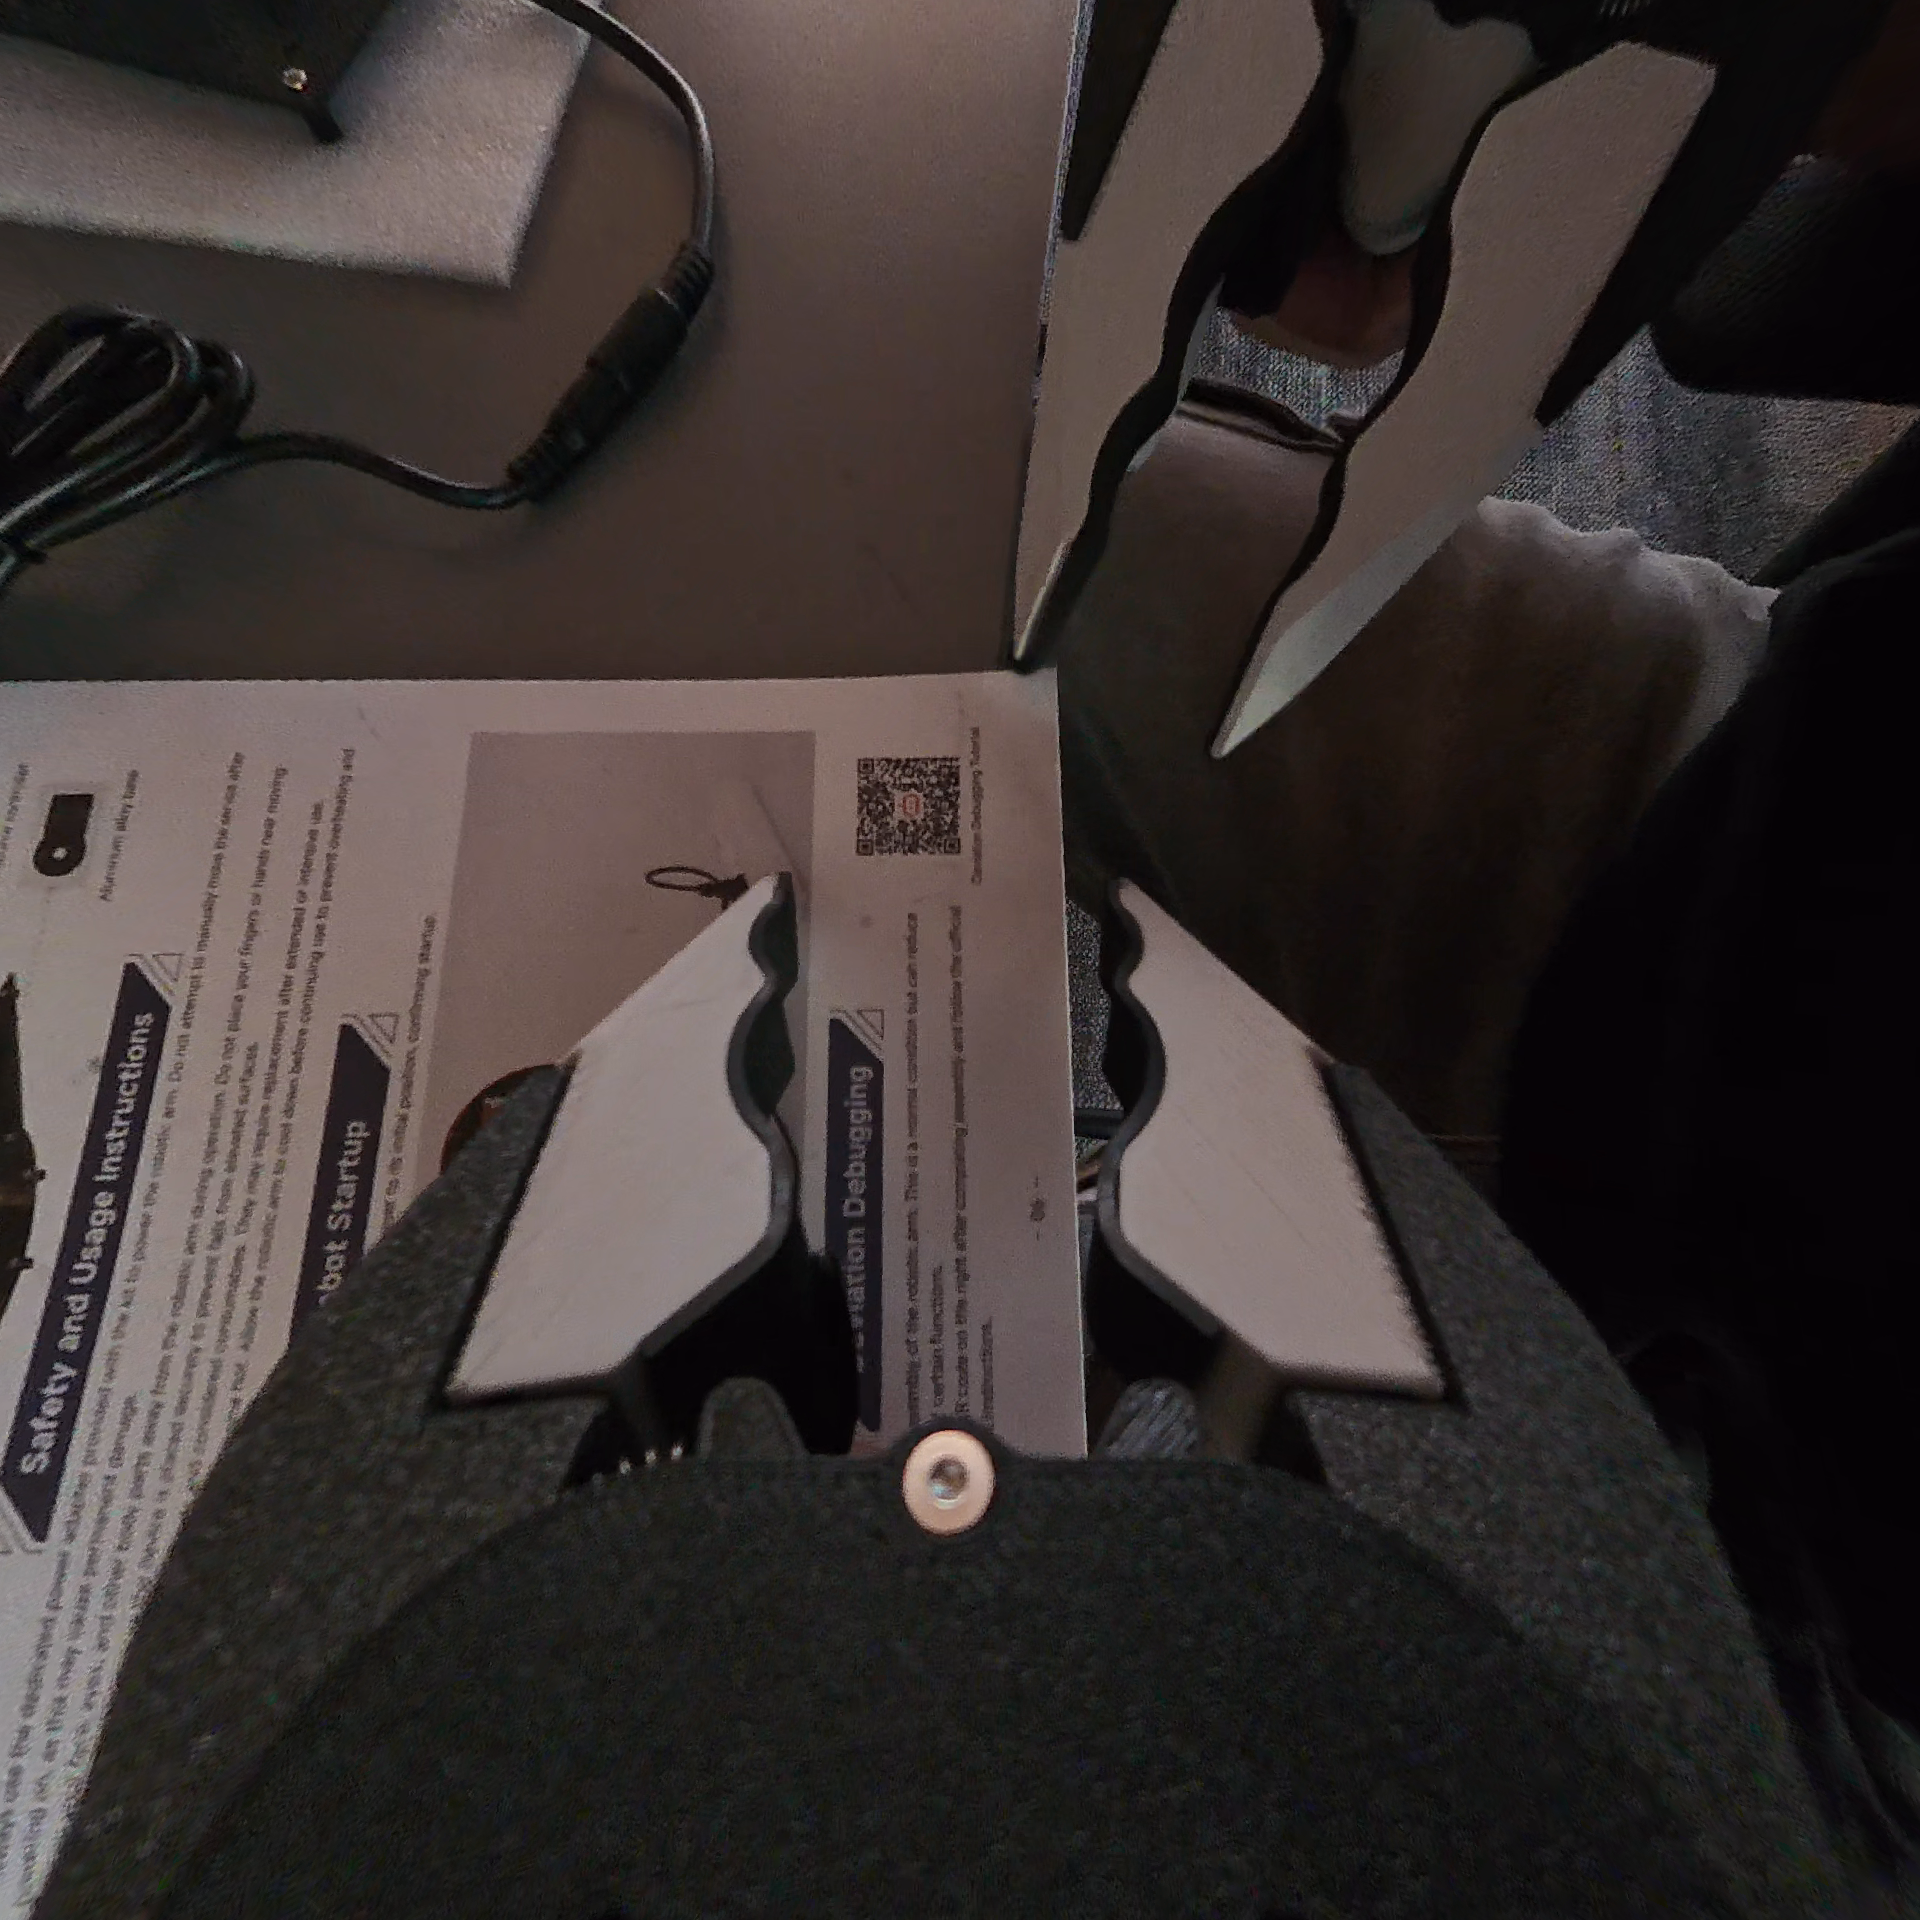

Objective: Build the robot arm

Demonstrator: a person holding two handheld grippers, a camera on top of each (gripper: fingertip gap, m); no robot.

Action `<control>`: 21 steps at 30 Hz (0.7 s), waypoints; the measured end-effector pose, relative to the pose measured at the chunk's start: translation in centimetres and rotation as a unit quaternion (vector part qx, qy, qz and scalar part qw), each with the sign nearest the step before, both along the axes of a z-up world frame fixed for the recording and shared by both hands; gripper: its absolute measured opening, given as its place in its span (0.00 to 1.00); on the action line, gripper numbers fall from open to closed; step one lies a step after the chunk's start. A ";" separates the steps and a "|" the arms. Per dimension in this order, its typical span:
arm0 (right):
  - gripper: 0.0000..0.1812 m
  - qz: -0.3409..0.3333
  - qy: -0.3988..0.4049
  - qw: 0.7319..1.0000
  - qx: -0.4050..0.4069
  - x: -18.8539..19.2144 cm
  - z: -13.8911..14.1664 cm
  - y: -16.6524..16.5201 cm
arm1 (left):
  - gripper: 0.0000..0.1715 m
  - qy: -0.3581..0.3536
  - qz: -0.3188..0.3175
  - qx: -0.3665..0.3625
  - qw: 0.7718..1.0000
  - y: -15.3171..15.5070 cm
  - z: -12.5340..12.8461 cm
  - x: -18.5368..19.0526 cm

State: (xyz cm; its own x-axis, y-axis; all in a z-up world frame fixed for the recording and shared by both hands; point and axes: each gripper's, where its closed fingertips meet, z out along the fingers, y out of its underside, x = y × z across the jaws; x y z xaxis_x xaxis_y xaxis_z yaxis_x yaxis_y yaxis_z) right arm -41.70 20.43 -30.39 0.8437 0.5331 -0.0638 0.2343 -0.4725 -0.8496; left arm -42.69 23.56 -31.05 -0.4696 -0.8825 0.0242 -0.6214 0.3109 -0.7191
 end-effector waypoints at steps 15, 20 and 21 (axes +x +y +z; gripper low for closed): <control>0.17 0.002 -0.002 1.000 -0.007 0.4 -0.2 -0.6 | 0.34 0.003 -0.002 -0.009 1.000 -0.2 -0.1 -0.1; 0.17 0.006 0.008 1.000 -0.009 0.2 -0.2 -0.7 | 0.34 0.004 -0.003 -0.010 1.000 -0.2 -0.1 -0.1; 0.17 0.006 0.007 1.000 -0.009 0.1 -0.2 -0.6 | 0.34 0.004 -0.003 -0.010 1.000 -0.2 -0.1 -0.1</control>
State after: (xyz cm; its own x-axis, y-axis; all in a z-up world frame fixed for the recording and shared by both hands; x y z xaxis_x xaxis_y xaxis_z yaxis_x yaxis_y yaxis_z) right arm -41.58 19.82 -30.63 0.8362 0.5419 -0.0849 0.2279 -0.4842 -0.8448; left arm -42.82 23.33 -31.12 -0.4742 -0.8792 0.0457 -0.6262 0.3003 -0.7195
